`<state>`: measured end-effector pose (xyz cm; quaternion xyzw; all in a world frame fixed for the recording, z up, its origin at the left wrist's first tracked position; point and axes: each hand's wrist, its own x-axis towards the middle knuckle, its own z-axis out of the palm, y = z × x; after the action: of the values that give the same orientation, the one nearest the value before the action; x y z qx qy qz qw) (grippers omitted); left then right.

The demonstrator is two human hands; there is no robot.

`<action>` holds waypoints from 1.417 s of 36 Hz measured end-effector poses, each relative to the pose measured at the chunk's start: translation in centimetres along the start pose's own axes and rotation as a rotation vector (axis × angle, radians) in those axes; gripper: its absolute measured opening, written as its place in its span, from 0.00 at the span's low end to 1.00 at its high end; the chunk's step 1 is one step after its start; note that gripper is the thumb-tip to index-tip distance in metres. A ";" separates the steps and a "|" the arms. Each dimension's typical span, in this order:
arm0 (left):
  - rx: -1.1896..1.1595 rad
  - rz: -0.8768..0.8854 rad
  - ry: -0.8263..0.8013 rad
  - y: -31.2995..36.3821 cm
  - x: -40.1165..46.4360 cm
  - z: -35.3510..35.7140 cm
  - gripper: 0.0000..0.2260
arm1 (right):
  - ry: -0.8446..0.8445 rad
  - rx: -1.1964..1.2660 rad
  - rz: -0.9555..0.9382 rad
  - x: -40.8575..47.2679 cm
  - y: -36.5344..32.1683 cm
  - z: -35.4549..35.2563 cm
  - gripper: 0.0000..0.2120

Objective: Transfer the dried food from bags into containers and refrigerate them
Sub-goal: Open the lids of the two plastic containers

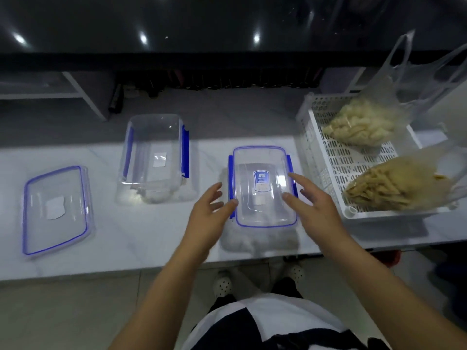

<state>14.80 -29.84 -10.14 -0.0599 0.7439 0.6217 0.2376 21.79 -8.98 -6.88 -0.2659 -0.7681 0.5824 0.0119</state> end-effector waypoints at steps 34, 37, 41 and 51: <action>-0.280 -0.159 -0.189 -6.5 -4.7 -8.5 0.18 | -0.225 0.397 0.306 -4.2 5.3 1.0 0.23; -0.324 -0.157 -0.201 -7.0 -4.9 -8.8 0.19 | -0.235 0.404 0.327 -4.3 5.5 0.7 0.23; -0.328 -0.158 -0.137 -7.1 -5.2 -8.7 0.19 | -0.102 0.327 0.311 -4.6 5.6 0.9 0.22; 0.688 0.406 -0.386 -6.1 -6.2 -9.2 0.52 | -0.424 -0.758 -0.329 -7.2 5.3 1.0 0.52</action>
<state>20.00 -41.21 -11.87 0.2871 0.8463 0.3716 0.2515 29.77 -11.95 -9.84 -0.0013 -0.9443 0.2925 -0.1511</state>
